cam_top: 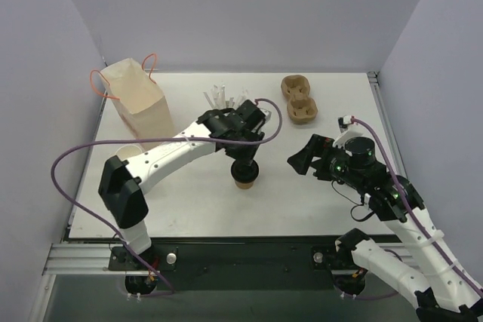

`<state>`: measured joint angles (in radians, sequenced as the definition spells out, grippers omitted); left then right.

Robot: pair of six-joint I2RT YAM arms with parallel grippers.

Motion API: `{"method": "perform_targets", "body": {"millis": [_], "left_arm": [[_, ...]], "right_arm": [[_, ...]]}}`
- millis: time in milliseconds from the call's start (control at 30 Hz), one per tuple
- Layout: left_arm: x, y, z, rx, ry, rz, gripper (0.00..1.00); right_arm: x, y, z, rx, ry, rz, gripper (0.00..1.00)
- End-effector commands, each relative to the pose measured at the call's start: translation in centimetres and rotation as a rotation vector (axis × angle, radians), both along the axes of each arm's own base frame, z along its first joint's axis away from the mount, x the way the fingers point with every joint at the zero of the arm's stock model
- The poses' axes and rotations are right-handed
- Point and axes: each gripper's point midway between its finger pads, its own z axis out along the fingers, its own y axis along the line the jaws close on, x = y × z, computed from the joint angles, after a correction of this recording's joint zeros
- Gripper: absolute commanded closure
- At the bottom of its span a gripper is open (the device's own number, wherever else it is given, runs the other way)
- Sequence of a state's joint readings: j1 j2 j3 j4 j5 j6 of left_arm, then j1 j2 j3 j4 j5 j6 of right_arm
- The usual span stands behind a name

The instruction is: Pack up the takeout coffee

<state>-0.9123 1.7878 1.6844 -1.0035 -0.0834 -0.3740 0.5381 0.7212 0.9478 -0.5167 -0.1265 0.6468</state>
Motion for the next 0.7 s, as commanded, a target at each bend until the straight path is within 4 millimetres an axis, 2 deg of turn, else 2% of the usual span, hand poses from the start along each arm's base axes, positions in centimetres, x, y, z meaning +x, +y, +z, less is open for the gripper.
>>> {"method": "perform_targets", "body": {"millis": [0,33,67,100,133,167,200,233,267,300,367,400,500,667], "left_arm": [[2.6,2.3,4.2,-0.231,-0.097,0.1,0.55],[3.6,2.1,4.8,-0.291,-0.137,0.118,0.54],[3.1,3.4,3.4,-0.31,-0.098,0.128,0.54],[3.7,3.2,3.7,-0.356,-0.121,0.136,0.53],[3.6,3.5,3.5,-0.372,-0.125,0.139,0.53],[3.1,3.8,2.1,-0.373,-0.098,0.138,0.53],[3.8,3.8,2.0,-0.402,-0.113,0.147,0.53],[3.9,3.9,1.8,-0.414,-0.114,0.15,0.53],[3.5,4.0,0.7,-0.415,-0.092,0.146,0.53],[4.1,4.0,0.7,-0.437,-0.104,0.152,0.52],[3.7,3.8,-0.2,-0.455,-0.083,0.137,0.52],[4.1,3.5,-0.1,-0.478,-0.096,0.134,0.52],[4.0,3.3,-0.6,-0.503,-0.099,0.125,0.5],[4.0,3.0,-1.4,-0.528,-0.097,0.115,0.47]], "right_arm": [[1.9,2.8,-1.2,0.001,0.036,0.088,0.15],[2.3,3.4,-1.3,0.005,0.037,0.104,0.15],[2.4,4.2,-1.9,0.009,0.06,0.136,0.16],[3.0,4.9,-3.2,-0.007,0.104,0.153,0.16],[3.3,5.8,-3.5,-0.006,0.106,0.181,0.16],[3.3,6.5,-4.1,-0.005,0.128,0.212,0.17],[4.1,7.1,-5.2,-0.028,0.165,0.222,0.19],[4.4,7.4,-5.8,-0.044,0.172,0.242,0.2],[4.6,7.8,-6.2,-0.052,0.186,0.263,0.21],[5.1,8.2,-7.5,-0.073,0.224,0.274,0.24],[5.6,8.8,-7.9,-0.083,0.233,0.301,0.25],[5.7,9.4,-8.9,-0.081,0.267,0.324,0.25],[6.1,10.5,-10.0,-0.072,0.303,0.364,0.26],[6.9,10.8,-12.1,-0.101,0.336,0.372,0.3]]}}
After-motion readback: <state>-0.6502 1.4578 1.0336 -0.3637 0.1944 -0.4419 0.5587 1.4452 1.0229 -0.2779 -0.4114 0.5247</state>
